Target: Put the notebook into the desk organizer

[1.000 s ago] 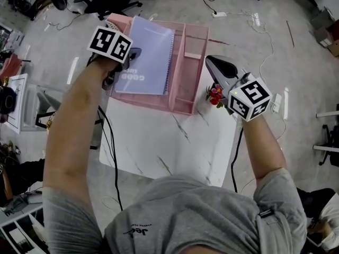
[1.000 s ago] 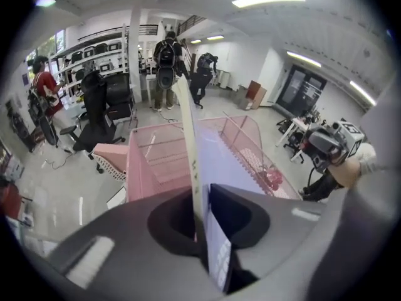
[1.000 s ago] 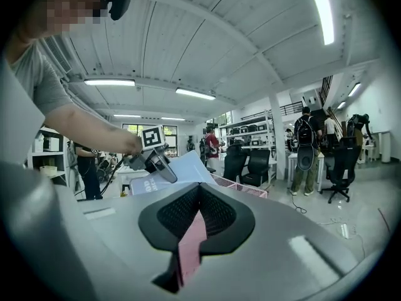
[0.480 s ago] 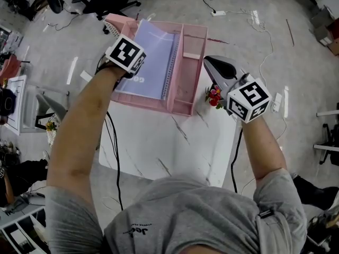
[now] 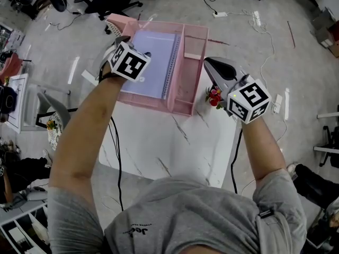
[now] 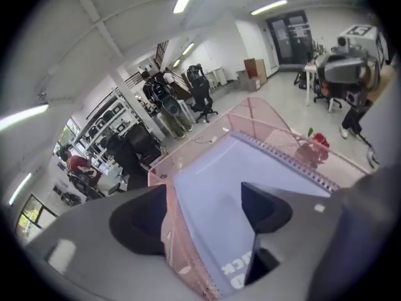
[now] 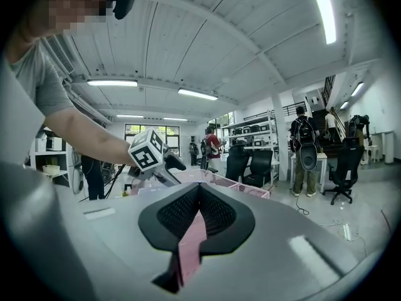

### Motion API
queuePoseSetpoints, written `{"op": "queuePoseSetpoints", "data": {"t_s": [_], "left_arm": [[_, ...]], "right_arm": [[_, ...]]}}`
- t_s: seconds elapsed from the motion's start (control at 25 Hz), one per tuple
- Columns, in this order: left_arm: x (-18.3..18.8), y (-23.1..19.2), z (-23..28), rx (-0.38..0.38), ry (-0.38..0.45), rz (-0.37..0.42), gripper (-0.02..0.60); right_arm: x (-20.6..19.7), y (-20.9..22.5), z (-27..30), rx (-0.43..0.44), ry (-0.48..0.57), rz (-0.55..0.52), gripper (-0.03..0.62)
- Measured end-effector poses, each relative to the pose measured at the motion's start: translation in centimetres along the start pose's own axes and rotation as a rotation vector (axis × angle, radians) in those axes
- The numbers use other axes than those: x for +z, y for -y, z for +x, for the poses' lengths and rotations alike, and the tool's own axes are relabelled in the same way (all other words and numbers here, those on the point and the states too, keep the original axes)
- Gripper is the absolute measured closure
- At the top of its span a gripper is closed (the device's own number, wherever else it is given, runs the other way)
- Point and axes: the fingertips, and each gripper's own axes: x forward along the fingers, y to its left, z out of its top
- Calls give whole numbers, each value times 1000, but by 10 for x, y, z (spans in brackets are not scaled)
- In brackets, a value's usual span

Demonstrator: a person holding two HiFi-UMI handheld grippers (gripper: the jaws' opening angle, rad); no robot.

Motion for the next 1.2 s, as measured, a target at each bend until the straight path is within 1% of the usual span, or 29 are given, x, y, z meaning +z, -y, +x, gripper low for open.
{"op": "queuePoseSetpoints", "data": {"t_s": [0.08, 0.16, 0.24, 0.52, 0.64, 0.76, 0.88, 1.0, 1.12, 1.2], "left_arm": [[7, 2, -9, -29, 49, -57, 156], [13, 3, -19, -56, 116, -133, 156], [15, 0, -29, -63, 178, -189, 158], [14, -3, -81, -62, 348, -332, 158], [4, -2, -110, -62, 396, -381, 158], [-17, -8, -146, -53, 444, -438, 158], [-44, -13, -187, -22, 495, -487, 164], [-77, -16, -229, 21, 528, -520, 192], [-117, -16, -274, 60, 550, -564, 226], [-146, -15, -306, 98, 565, -589, 267]], "right_arm": [[2, -1, 0, 3, 3, -3, 591], [5, -3, -1, 7, 8, -6, 591], [10, -7, -1, 15, 15, -9, 591], [22, -34, 7, 58, 34, -37, 591], [26, -49, 12, 76, 39, -35, 591], [30, -75, 25, 106, 38, -38, 591], [36, -110, 38, 154, 36, -48, 591], [45, -150, 50, 208, 39, -59, 591], [55, -196, 62, 267, 44, -71, 591], [62, -230, 70, 313, 50, -76, 591]]}}
